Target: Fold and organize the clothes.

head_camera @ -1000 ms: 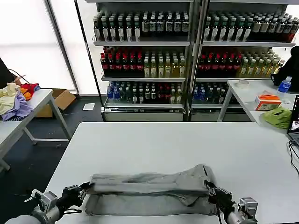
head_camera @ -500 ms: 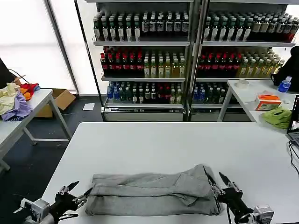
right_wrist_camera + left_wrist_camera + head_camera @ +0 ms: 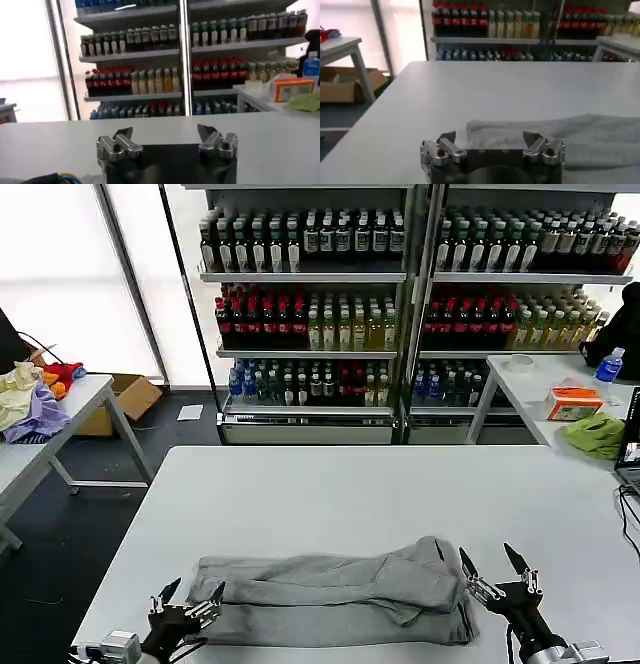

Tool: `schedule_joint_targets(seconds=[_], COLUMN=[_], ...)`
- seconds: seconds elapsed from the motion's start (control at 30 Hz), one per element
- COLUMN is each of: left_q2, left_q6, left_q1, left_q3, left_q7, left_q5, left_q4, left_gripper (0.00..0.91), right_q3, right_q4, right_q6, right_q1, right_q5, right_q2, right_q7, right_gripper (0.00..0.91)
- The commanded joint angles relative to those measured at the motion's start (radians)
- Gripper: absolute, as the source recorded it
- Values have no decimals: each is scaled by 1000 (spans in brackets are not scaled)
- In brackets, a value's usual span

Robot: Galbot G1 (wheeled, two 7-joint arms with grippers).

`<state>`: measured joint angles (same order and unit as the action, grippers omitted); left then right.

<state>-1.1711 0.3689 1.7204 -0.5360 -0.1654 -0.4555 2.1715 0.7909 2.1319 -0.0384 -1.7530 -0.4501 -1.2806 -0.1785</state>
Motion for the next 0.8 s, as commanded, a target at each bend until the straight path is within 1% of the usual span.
schedule_joint_targets(seconds=[0.03,0.07,0.1,0.13,0.17,0.27,0.3,0.37,0.7,0.8], left_q2=[-114,-118,-124,-128,-132,-152,-155,-162,-164,-157], left_q6=[-40,-41,-39,-38,-35,-31,-30,-30,-43,-51], left_q1=[-46,-47,-47,-45,-43,-27,-19,-1,3,0], left_q3=[105,102,96,91,88,74,75,81,93,82], left_q7=[-108,-111,-114,-114,-119,-125,-122,-116,-72,-26], left_q5=[75,77,88,94,96,96,97,107,128,120], left_q4=[-78,-86,-94,-96,-97,-86,-77,-67,-90,-105], left_gripper=[806,635,534,413,131,60,20,0,10,10], right_q3=[14,13,13,12,10,12,15,19,35,38], right_q4=[-30,-31,-30,-30,-29,-27,-26,-24,-22,-24], right_q6=[61,62,64,65,66,68,67,66,59,58], right_q1=[-2,-5,-8,-13,-15,-17,-17,-15,-19,-21], right_q5=[-2,-4,-3,-5,-9,-15,-19,-24,-61,-68], right_q2=[-9,-11,-13,-12,-11,-13,-13,-11,7,10], right_q7=[-22,-24,-28,-32,-36,-37,-37,-34,-24,-22], right_gripper=[907,907,907,907,907,907,907,907,907,907])
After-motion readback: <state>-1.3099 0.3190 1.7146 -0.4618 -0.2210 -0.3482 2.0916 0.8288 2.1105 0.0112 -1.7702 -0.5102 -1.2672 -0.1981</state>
